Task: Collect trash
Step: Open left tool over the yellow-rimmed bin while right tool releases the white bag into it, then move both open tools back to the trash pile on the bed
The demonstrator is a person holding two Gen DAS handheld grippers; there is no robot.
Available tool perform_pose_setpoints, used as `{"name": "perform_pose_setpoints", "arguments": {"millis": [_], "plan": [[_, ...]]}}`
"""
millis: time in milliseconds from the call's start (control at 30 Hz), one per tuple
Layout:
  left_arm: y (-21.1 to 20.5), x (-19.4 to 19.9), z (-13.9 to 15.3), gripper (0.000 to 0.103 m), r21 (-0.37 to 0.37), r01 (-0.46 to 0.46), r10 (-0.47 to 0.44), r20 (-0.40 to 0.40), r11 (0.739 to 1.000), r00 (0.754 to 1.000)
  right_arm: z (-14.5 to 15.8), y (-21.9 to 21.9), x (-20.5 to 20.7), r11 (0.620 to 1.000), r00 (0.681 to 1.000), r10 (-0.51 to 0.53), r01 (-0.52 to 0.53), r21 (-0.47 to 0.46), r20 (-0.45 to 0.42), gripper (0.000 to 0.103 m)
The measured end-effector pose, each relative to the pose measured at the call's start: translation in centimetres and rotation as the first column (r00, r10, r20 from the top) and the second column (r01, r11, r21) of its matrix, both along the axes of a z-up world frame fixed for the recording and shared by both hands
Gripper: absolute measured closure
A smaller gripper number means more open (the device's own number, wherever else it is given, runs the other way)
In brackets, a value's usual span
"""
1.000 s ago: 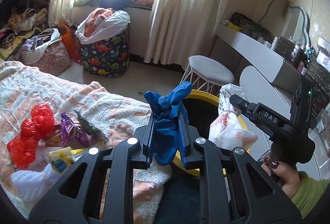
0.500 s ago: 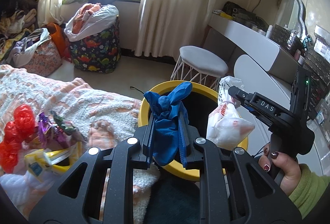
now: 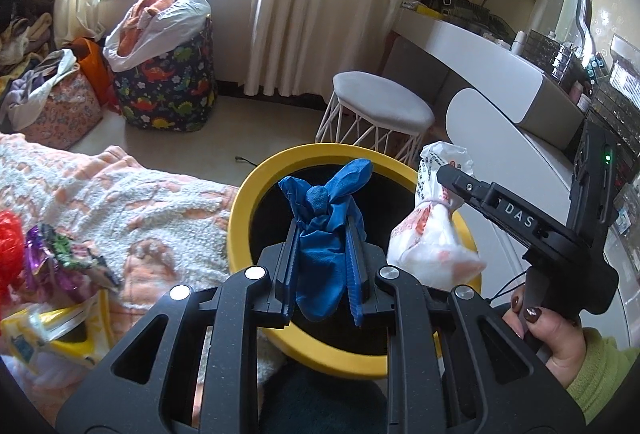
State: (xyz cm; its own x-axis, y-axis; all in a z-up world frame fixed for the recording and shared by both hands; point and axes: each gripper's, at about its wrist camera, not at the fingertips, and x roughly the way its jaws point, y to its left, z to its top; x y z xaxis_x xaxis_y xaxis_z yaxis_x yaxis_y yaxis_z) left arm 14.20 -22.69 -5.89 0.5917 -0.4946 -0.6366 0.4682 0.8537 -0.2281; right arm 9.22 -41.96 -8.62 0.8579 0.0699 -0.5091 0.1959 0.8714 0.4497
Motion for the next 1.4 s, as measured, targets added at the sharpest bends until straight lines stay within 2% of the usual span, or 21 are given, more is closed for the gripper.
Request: {"name": "perform_pose_setpoints", "arguments": {"millis": [100, 167, 200, 233, 267, 333, 367, 433, 500, 633, 900, 1400], "plan": [[-0.3, 0.7, -0.3, 0.089, -0.003, 0.001, -0.001, -0.004, 1.0, 1.0, -0.3, -0.2, 0.1, 1.0, 1.0, 0.002, -0.002, 0.014, -0.014, 0.071], [-0.5, 1.2, -0.5, 0.089, -0.009, -0.001, 0.001, -0.008, 1.0, 1.0, -0.5, -0.4, 0.3, 1.0, 1.0, 0.002, -0.001, 0.03, -0.021, 0.06], [-0.6, 1.3, -0.5, 0.083, -0.011, -0.004, 0.004, -0.009, 1.0, 1.0, -0.6, -0.5, 0.2, 0.999, 1.0, -0.006, 0.007, 0.038, -0.022, 0.045], [-0.5, 1.3, -0.6, 0.075, -0.016, -0.007, 0.007, -0.01, 1.0, 1.0, -0.6, -0.5, 0.1, 0.999, 1.0, -0.014, 0.015, 0.043, -0.02, 0.037], [-0.4, 1.3, -0.6, 0.07, -0.02, -0.011, 0.01, -0.009, 1.0, 1.0, -0.6, -0.6, 0.1, 0.999, 1.0, -0.022, 0.023, 0.043, -0.021, 0.037], [-0.3, 1.2, -0.6, 0.05, -0.025, -0.015, 0.015, -0.002, 1.0, 1.0, -0.7, -0.4, 0.1, 0.999, 0.999, -0.023, 0.024, 0.043, -0.027, 0.037], [-0.2, 1.0, -0.6, 0.046, -0.027, -0.017, 0.017, 0.001, 0.999, 1.0, -0.7, -0.4, 0.1, 0.999, 0.999, -0.023, 0.024, 0.042, -0.03, 0.037], [0.1, 0.8, -0.6, 0.022, -0.031, -0.026, 0.026, 0.005, 0.999, 1.0, -0.6, -0.2, 0.1, 0.999, 0.999, -0.025, 0.026, 0.037, -0.031, 0.035], [0.6, 0.6, -0.4, 0.012, -0.045, -0.032, 0.033, 0.01, 0.998, 0.999, -0.6, 0.1, 0.1, 0.999, 0.999, -0.019, 0.02, 0.03, -0.033, 0.033], [1.4, 0.2, -0.1, 0.011, -0.044, -0.057, 0.059, 0.023, 0.997, 0.998, -0.4, 0.8, 0.1, 1.0, 1.0, -0.01, 0.011, 0.013, -0.029, 0.027], [4.3, -0.7, 0.9, 0.011, -0.06, -0.121, 0.124, 0.057, 0.991, 0.991, 0.4, 2.5, -0.4, 1.0, 1.0, 0.025, -0.025, -0.006, 0.003, 0.022], [8.9, -1.9, 2.4, 0.011, -0.096, -0.212, 0.221, 0.099, 0.973, 0.97, 2.1, 6.8, -0.9, 0.989, 0.989, 0.139, -0.136, -0.064, 0.048, 0.02]]}}
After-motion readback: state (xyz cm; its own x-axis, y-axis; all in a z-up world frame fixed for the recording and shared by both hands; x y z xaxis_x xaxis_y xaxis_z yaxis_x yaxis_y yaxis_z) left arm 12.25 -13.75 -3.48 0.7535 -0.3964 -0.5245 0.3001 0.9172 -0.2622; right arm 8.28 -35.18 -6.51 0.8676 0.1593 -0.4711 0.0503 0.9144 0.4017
